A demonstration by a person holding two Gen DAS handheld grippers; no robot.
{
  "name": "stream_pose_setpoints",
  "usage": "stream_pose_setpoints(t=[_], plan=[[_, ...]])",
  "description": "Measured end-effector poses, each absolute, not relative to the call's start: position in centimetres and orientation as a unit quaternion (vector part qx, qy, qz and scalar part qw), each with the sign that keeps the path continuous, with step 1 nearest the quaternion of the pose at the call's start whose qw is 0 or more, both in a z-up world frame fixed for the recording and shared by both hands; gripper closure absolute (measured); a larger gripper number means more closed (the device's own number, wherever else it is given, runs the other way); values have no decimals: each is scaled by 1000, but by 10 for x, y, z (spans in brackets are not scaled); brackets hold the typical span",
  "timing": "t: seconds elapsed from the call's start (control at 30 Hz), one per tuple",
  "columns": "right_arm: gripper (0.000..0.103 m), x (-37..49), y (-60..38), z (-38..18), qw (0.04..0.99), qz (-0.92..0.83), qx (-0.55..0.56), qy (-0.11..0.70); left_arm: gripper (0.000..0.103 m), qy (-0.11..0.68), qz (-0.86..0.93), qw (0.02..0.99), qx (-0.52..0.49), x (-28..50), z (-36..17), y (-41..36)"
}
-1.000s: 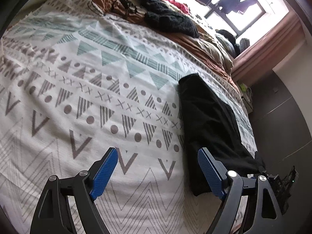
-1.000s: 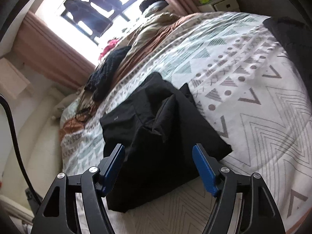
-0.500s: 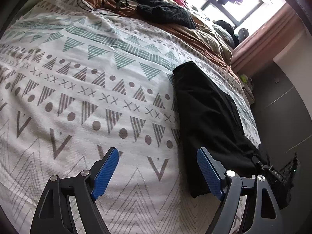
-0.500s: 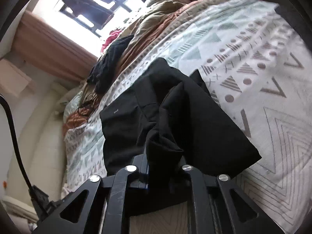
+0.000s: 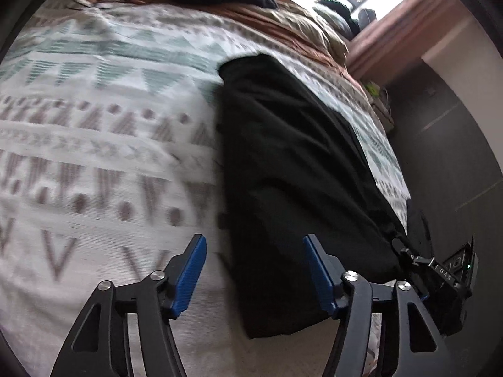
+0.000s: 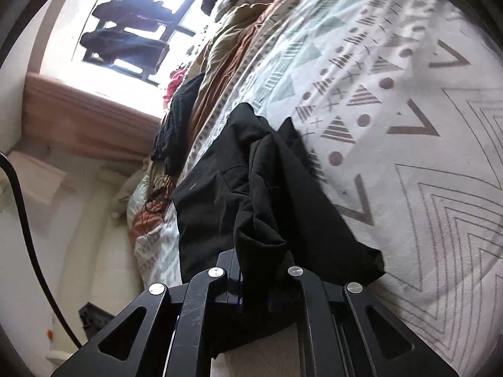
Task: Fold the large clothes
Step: 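Move both open tools to the end of the folded black shirt, then close both tools on the end of the folded black shirt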
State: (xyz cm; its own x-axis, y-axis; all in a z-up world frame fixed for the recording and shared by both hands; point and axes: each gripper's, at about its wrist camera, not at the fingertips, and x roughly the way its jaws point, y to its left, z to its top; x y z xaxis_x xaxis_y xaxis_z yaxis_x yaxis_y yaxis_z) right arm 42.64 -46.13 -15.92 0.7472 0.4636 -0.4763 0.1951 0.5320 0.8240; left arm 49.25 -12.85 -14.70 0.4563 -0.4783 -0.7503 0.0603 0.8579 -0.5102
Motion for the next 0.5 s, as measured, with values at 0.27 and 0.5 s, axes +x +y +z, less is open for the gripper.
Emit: stream_pose_setpoints(t=[0.27, 0.5], plan=[[95, 418, -476, -179, 778, 57, 519, 349, 45, 507, -162, 824, -194, 497, -158, -161], [95, 414, -472, -178, 788, 17, 501, 358, 41, 516, -159, 814, -214, 495, -166, -150]])
